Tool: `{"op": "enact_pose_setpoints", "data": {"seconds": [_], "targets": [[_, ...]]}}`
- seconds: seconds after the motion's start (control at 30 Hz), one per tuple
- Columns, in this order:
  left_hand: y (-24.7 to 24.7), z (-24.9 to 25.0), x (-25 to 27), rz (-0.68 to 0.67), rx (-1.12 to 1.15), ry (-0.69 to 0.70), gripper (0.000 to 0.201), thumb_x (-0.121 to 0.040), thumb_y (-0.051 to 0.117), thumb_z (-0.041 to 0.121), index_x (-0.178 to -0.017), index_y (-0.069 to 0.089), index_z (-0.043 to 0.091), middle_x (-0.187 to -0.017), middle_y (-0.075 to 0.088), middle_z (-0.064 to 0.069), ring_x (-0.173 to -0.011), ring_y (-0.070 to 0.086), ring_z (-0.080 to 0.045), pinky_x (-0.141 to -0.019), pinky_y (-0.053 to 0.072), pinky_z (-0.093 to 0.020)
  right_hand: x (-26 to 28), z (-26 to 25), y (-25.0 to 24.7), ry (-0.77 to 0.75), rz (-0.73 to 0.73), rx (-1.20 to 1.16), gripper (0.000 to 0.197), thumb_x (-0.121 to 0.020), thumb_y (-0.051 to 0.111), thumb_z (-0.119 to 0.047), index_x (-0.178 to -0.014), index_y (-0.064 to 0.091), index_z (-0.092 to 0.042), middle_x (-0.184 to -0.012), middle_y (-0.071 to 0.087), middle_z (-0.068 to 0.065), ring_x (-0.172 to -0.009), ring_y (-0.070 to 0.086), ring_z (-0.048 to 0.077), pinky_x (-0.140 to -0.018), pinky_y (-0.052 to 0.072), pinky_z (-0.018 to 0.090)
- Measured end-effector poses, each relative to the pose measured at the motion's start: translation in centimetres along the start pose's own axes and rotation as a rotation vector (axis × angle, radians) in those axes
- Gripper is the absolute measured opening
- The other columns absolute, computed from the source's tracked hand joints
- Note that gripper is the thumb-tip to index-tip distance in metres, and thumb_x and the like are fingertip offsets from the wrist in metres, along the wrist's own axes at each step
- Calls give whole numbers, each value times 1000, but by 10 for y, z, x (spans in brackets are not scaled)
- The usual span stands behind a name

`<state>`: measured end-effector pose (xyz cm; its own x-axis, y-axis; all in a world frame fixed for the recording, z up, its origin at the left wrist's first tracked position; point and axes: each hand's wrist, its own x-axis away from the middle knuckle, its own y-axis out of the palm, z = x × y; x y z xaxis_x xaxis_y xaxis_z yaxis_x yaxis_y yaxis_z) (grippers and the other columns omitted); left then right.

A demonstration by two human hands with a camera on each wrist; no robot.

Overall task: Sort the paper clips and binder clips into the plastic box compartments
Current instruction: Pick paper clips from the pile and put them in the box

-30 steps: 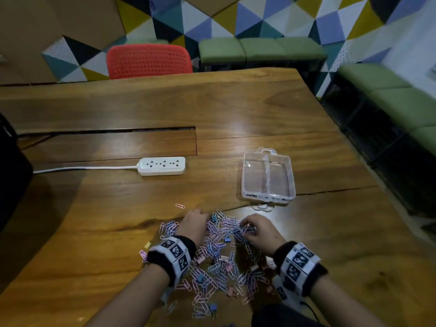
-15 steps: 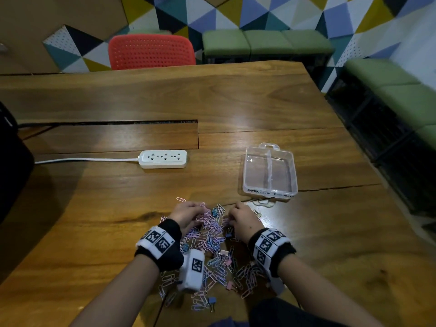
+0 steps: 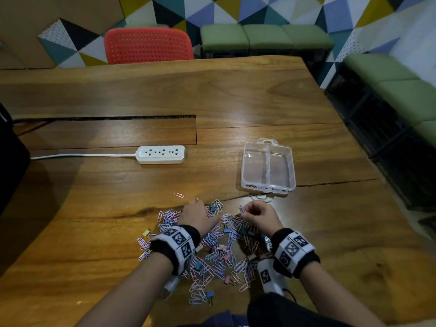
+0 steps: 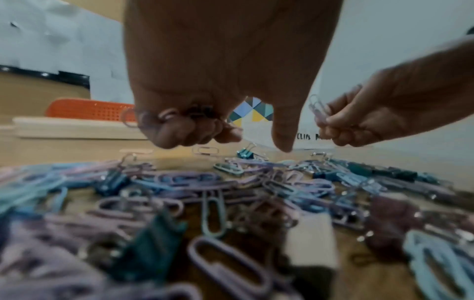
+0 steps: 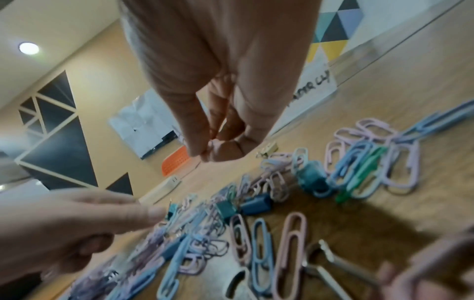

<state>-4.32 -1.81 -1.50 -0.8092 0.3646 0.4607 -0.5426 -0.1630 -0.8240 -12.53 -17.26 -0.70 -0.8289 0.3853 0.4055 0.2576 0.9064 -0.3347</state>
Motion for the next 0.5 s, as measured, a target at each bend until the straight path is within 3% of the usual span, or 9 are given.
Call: {"op": "enact_pose_setpoints", "data": {"seconds": [0.1, 0.23, 0.33, 0.5], "targets": [[6, 0, -2, 20, -163, 26, 80, -77, 52, 64, -133, 36, 8, -132, 43, -12, -120, 45, -23, -98, 43, -34, 7, 5, -7, 40, -80, -103, 23, -80, 60, 4, -69, 54, -16, -72, 56, 3, -71, 54, 16, -72, 46, 30], [11, 5, 0, 40, -238, 26, 71, -82, 50, 59, -128, 38, 7, -125, 45, -10, -111, 48, -22, -91, 46, -32, 21, 10, -10, 61, -174, -245, 25, -80, 54, 10, -78, 58, -16, -79, 57, 4, -76, 55, 17, -70, 46, 27], [13, 6, 2, 41, -287, 64, 56, -91, 42, 49, -126, 40, 6, -124, 46, -10, -111, 49, -23, -88, 45, -32, 26, 12, -10, 103, -193, -311, 26, -82, 51, 9, -81, 61, -14, -81, 61, 3, -76, 57, 17, -69, 44, 28], [16, 4, 8, 90, -370, 197, 27, -97, 27, 16, -117, 42, 6, -116, 50, -11, -100, 52, -22, -82, 45, -29, 21, 9, -7, 193, -182, -630, 29, -83, 29, 14, -70, 48, -3, -69, 48, 10, -57, 48, 17, -51, 46, 20]]}}
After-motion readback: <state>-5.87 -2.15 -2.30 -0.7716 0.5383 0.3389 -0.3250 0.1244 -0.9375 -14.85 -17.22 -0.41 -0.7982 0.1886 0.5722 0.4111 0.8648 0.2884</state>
